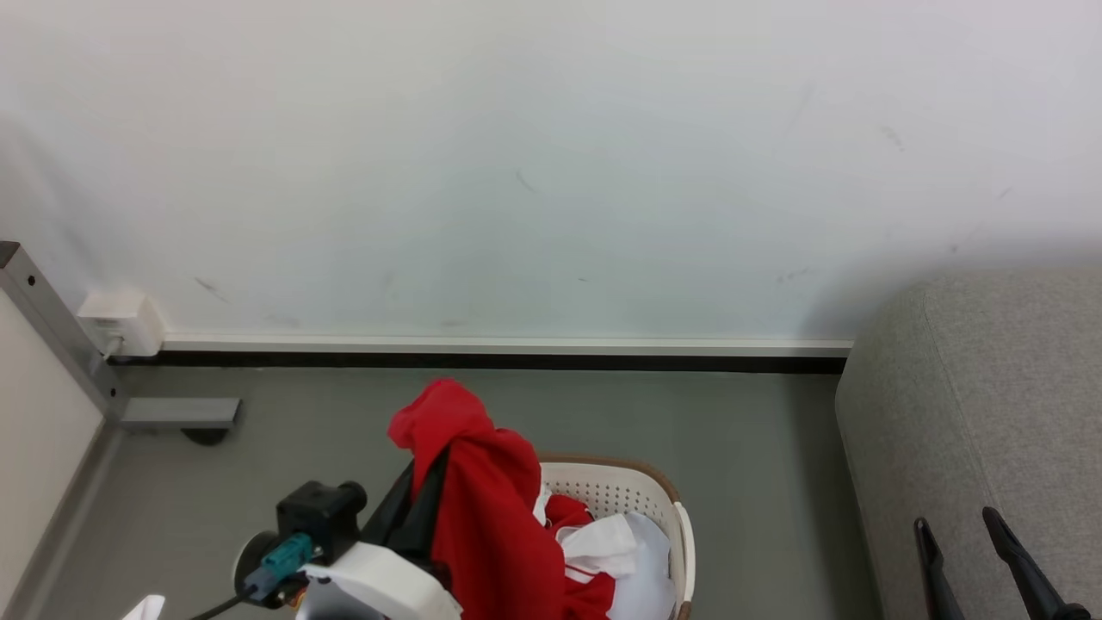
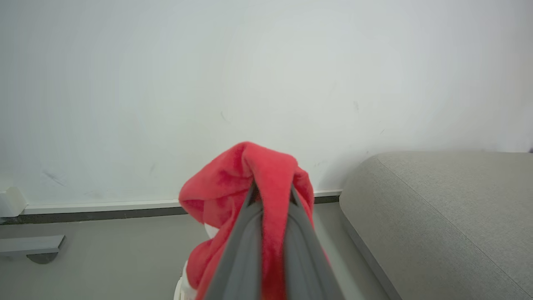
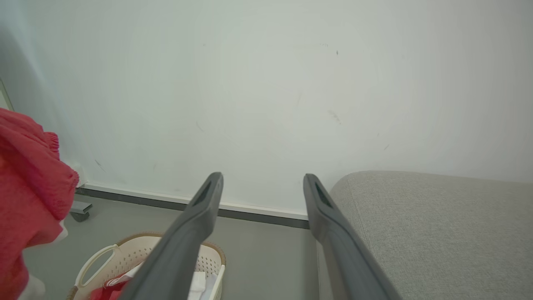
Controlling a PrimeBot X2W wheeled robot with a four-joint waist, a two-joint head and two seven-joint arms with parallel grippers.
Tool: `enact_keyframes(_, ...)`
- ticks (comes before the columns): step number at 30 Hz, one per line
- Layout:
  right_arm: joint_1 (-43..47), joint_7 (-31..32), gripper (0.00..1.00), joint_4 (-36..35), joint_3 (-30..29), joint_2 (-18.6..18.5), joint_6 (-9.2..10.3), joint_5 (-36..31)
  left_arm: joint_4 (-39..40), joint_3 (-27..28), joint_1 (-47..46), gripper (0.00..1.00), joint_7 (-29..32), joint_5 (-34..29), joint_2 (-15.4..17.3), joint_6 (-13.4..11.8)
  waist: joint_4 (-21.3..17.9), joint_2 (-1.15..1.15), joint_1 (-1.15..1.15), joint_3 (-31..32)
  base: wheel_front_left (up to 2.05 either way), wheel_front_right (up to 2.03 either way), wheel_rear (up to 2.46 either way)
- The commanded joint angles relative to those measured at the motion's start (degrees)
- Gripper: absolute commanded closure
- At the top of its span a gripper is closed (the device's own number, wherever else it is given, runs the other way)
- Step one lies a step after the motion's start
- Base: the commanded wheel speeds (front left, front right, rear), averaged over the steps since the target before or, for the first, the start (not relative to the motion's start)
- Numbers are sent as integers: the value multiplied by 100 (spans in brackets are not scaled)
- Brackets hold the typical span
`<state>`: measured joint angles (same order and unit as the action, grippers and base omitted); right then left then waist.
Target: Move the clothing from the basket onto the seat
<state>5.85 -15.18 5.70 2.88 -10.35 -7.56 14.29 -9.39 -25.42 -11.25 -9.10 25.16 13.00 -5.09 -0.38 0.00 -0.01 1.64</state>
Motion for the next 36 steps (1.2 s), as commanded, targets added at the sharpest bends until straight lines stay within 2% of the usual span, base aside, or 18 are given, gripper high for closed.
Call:
enact_keyframes(1, 34, 5, 0, -14, -5, -29, 14, 5, 51, 14, 41, 100, 1, 19, 49, 3, 1, 0, 1, 8, 0, 0, 0)
enact_keyframes(11, -163, 5, 0, -207, 380, -179, 14, -47, 458, -146, -127, 100, 258, -46, 145, 61, -11, 0, 1, -26, 0, 0, 0)
enact_keyframes(16, -459, 5, 0, -424, 1032, -386, 14, 38, 757, -350, -312, 100, 471, -116, 64, 131, -3, 0, 1, -56, 0, 0, 0)
enact_keyframes(25, -1210, 5, 0, -586, 2586, -856, 13, 279, 1043, -889, -625, 100, 748, -196, -251, 344, 11, 0, 1, -27, 0, 0, 0)
enact_keyframes(29, -1476, 5, 0, -486, 2967, -998, 14, 382, 1106, -1183, -705, 100, 849, -223, -433, 461, 13, 0, 1, -13, 0, 0, 0)
enact_keyframes(36, -1697, 5, 0, -332, 3237, -1085, 14, 524, 1228, -1666, -708, 100, 1031, -197, -598, 669, 14, 0, 1, -20, 0, 0, 0)
